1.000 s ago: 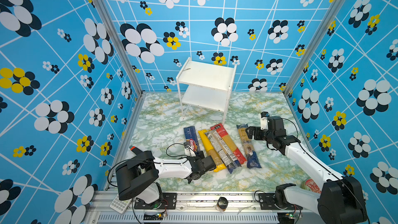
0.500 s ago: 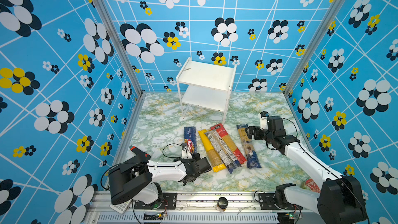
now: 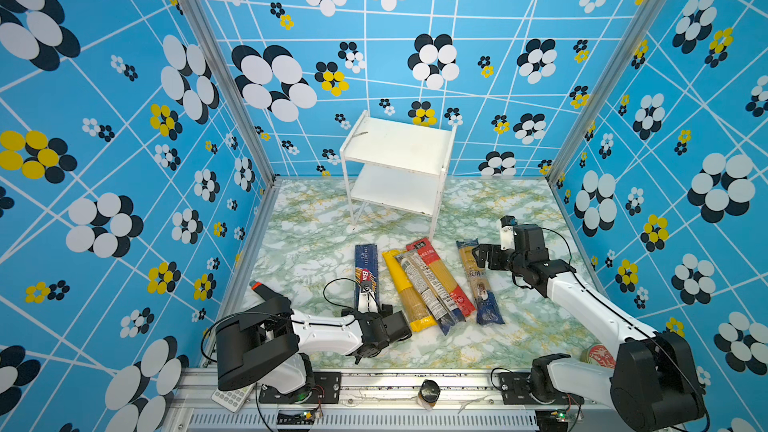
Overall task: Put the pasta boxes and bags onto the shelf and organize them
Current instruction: 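Close the left gripper on the Barilla box's near end and lift it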
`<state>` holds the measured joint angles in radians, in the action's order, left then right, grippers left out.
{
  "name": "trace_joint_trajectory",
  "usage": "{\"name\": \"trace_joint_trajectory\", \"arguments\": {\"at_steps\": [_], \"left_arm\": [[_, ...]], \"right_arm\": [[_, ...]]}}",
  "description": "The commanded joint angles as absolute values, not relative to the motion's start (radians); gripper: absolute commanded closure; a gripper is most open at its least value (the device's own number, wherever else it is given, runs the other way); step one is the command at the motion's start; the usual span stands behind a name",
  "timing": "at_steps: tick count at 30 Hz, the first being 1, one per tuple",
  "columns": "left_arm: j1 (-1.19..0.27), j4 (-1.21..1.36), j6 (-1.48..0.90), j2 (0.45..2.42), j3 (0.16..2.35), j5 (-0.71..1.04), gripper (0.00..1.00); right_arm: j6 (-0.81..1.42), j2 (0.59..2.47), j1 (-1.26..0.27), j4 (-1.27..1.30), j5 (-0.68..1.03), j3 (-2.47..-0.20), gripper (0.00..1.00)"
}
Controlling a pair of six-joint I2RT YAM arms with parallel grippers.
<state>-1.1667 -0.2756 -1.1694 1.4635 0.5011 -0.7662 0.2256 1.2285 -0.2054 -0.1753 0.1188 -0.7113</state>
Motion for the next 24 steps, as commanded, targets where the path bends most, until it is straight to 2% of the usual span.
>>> {"name": "trace_joint_trajectory", "arguments": {"at_steps": [1,3,8,15,16,18,21,24], "left_arm": [[-1.179,-0.339,-1.201,1.478,0.464,-0.716,0.0],[-1.18,-0.341,-1.214,1.464,0.452,-0.716,0.08],[-1.18,-0.331,-1.219,1.411,0.415,-0.722,0.37],[-1.178,-0.358,-1.24,1.32,0.379,-0.741,0.56],[-1.178,-0.362,-1.236,1.299,0.377,-0.745,0.64],[-1.178,-0.377,-1.229,1.255,0.373,-0.754,0.73],[-1.174,-0.409,-1.227,1.173,0.363,-0.774,1.0],[-1.159,-0.43,-1.223,1.071,0.344,-0.779,1.0]], "right_arm": [[0.229,1.233,-0.215,-0.16,0.133,-0.703,0.01],[0.228,1.233,-0.215,-0.159,0.132,-0.703,0.01],[0.229,1.239,-0.216,-0.157,0.132,-0.704,0.01],[0.232,1.244,-0.216,-0.155,0.13,-0.705,0.01],[0.233,1.246,-0.216,-0.155,0.13,-0.705,0.01],[0.233,1.246,-0.217,-0.155,0.13,-0.706,0.01],[0.234,1.249,-0.218,-0.156,0.128,-0.706,0.01],[0.235,1.251,-0.218,-0.156,0.129,-0.706,0.01]]}}
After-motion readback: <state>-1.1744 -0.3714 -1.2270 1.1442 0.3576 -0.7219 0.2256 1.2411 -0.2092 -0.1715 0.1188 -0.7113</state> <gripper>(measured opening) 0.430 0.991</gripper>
